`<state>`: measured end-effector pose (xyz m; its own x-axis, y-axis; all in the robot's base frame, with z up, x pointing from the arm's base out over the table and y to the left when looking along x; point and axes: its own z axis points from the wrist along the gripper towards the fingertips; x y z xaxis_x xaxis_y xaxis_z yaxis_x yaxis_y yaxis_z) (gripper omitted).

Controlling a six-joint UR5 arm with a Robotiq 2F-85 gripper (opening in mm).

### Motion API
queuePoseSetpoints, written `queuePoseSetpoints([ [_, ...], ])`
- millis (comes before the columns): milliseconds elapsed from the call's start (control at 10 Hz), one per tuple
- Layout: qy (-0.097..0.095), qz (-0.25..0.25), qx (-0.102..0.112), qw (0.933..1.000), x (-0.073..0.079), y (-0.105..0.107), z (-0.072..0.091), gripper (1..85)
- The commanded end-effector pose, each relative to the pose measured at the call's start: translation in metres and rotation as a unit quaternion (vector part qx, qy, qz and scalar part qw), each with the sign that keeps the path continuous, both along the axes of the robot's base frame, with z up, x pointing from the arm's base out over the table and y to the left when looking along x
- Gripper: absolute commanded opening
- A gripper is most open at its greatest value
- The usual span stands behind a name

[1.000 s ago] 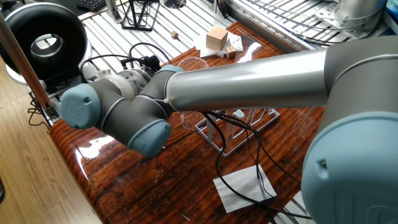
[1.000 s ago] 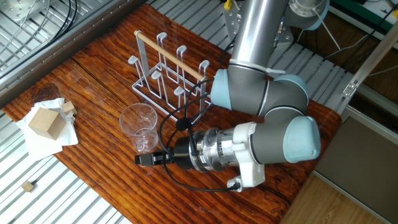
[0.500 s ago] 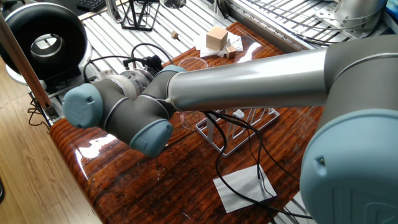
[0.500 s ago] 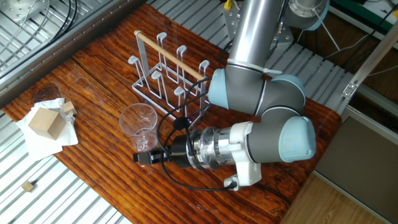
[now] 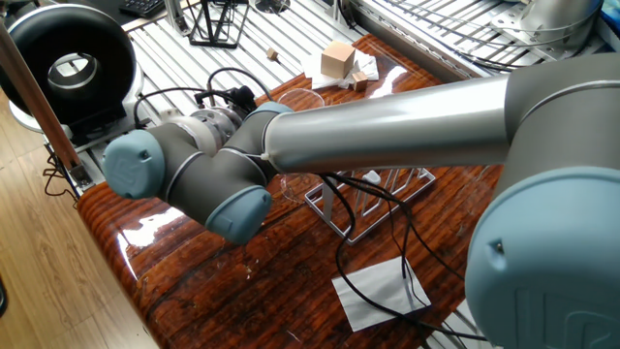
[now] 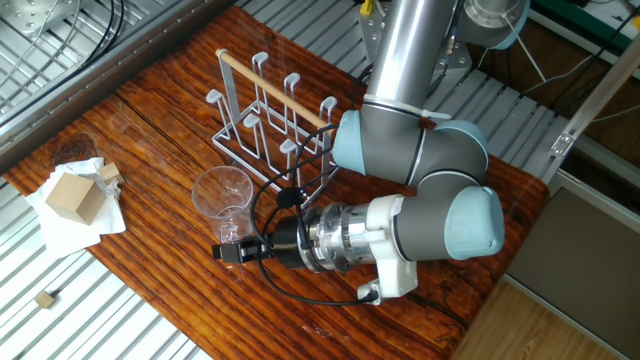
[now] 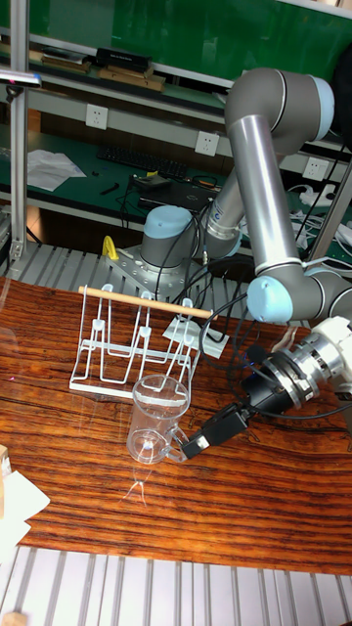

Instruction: Put the cup on the cup rack

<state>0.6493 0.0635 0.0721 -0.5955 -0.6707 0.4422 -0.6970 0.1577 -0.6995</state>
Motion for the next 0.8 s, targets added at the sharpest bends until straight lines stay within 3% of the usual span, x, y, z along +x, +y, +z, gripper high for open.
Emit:
queuePoseSetpoints([
  [0, 0.004, -0.005, 0.000, 1.0000, -0.0023, -0.0066, -0.0028, 44.0],
  [700, 0.003, 0.003, -0.009, 0.9999, -0.0001, -0.0164, -0.0041, 44.0],
])
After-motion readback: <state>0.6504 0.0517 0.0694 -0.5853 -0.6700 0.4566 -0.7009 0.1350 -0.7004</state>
